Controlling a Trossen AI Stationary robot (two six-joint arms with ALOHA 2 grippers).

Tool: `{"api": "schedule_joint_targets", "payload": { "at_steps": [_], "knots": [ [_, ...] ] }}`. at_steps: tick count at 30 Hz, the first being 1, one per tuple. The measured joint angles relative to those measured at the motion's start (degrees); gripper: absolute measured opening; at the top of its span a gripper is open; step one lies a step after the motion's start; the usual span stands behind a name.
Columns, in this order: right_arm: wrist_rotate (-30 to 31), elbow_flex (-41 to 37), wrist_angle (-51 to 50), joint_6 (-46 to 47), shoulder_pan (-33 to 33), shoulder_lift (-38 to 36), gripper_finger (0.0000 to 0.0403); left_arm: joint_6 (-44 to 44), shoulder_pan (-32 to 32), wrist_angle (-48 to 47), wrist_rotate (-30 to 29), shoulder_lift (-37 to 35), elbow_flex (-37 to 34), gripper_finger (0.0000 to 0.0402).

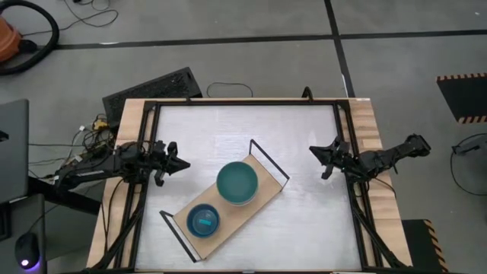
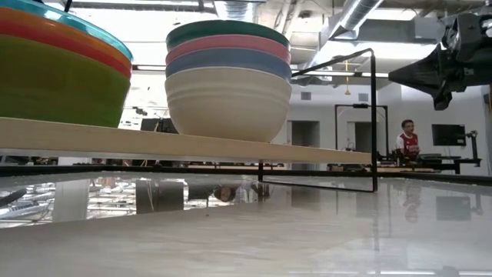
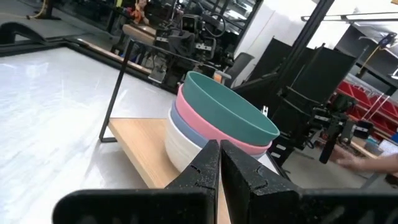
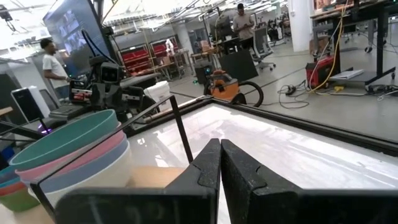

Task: Place and stack bowls onto a shelf
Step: Return to Home Position

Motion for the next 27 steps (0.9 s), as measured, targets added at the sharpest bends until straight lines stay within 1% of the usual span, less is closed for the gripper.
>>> {"api": "schedule_joint_targets", "payload": {
  "at_steps": [18,19,23,25,27],
  "knots": [
    [0.0,-0.1,-0.1,-0.1,0.0,0.0,0.0040,0.0,0.0,0.0,0.0,0.0,0.0,0.0000],
    [0.0,-0.1,-0.1,-0.1,0.0,0.0,0.0040,-0.4,0.0,0.0,0.9,0.0,0.0,0.0000],
    [0.0,-0.1,-0.1,-0.1,0.0,0.0,0.0040,-5.7,-0.1,3.3,12.5,-0.2,0.3,0.0000],
    [0.0,-0.1,-0.2,-0.1,0.0,0.0,0.0040,-6.9,0.0,2.5,14.7,-0.2,0.4,0.0000],
    [0.0,-0.1,-0.2,-0.1,0.0,0.0,0.0040,-7.0,0.0,1.5,15.3,-0.2,0.3,0.0000]
  ]
}}
